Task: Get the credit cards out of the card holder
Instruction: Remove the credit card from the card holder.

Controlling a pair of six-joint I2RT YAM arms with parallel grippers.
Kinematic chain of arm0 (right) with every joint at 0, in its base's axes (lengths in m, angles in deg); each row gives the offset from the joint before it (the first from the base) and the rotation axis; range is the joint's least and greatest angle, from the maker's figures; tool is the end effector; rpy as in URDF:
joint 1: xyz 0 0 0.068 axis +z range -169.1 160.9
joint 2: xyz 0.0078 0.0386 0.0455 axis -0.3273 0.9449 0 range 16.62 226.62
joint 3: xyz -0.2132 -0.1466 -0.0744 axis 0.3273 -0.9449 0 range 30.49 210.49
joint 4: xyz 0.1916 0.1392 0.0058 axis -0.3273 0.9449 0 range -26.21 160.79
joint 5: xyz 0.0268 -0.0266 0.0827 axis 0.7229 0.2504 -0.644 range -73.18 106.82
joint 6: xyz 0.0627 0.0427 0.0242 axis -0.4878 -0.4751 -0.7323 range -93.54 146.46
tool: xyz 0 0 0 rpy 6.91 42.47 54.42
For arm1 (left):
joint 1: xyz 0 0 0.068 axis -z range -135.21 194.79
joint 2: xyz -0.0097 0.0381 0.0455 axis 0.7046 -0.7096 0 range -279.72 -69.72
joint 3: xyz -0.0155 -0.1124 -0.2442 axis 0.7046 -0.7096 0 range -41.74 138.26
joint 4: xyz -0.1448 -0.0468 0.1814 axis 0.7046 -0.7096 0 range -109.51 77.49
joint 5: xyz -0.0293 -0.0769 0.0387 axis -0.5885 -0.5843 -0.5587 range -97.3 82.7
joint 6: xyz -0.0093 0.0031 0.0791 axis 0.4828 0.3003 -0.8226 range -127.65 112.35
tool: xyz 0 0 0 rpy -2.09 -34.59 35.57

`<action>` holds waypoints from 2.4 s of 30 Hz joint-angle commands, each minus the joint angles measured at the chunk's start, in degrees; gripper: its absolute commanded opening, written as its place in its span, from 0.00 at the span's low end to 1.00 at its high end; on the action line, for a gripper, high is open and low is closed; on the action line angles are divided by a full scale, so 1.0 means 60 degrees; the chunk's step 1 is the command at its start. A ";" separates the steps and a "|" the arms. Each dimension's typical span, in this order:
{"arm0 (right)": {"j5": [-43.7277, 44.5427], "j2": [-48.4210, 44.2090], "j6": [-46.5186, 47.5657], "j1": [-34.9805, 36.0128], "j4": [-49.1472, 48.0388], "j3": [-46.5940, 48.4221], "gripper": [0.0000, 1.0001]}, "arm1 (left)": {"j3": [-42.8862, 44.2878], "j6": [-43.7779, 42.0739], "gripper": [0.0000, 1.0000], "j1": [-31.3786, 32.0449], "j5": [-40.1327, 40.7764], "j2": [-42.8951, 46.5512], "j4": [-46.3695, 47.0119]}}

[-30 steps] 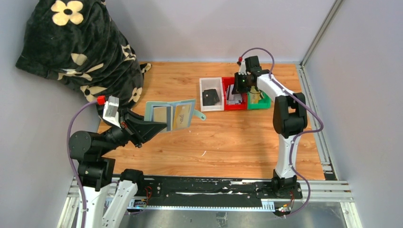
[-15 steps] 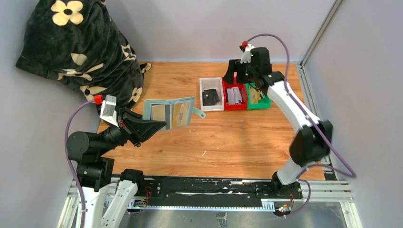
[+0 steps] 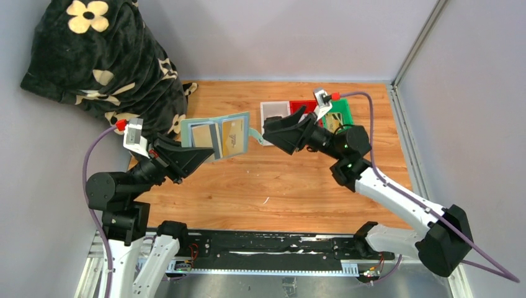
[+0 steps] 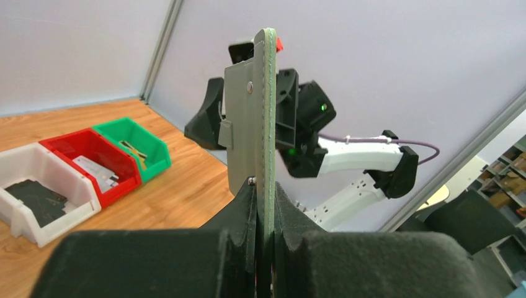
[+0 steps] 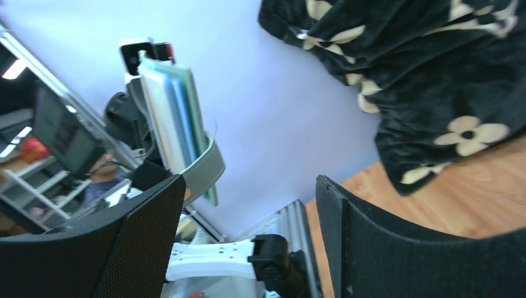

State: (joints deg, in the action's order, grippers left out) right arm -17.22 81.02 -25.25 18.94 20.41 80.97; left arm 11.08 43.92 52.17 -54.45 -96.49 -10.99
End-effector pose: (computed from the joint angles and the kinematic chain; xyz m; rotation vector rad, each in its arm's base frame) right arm 0.1716 0.1832 0.4183 -0.4722 1.2406 1.6758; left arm 0.0575 -0.0582 0.4364 0.3232 1.3293 -1.3230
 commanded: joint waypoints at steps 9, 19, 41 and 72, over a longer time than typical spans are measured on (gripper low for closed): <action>0.2331 0.0847 -0.1334 0.2179 -0.6597 -0.1940 0.81 | -0.0046 0.0585 0.00 0.0060 0.0538 0.0049 0.0577; 0.2367 0.2368 -0.1437 0.2967 -0.7126 -0.0793 0.82 | -0.0058 0.0721 0.00 0.0059 0.0594 0.0094 0.0576; -0.1749 0.0836 0.3874 0.1846 0.4715 0.2410 0.00 | 0.1681 -0.4668 0.84 0.0060 -0.0341 -0.0351 -0.5134; -0.2835 0.5508 1.1247 0.3219 1.7033 1.1523 0.00 | 0.1257 -0.8130 0.53 0.0060 -0.2918 -0.1212 -0.7313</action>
State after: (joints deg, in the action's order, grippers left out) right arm -32.98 112.41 40.21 36.51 118.81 145.80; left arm 20.07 -3.29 52.39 -69.77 -104.99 -54.24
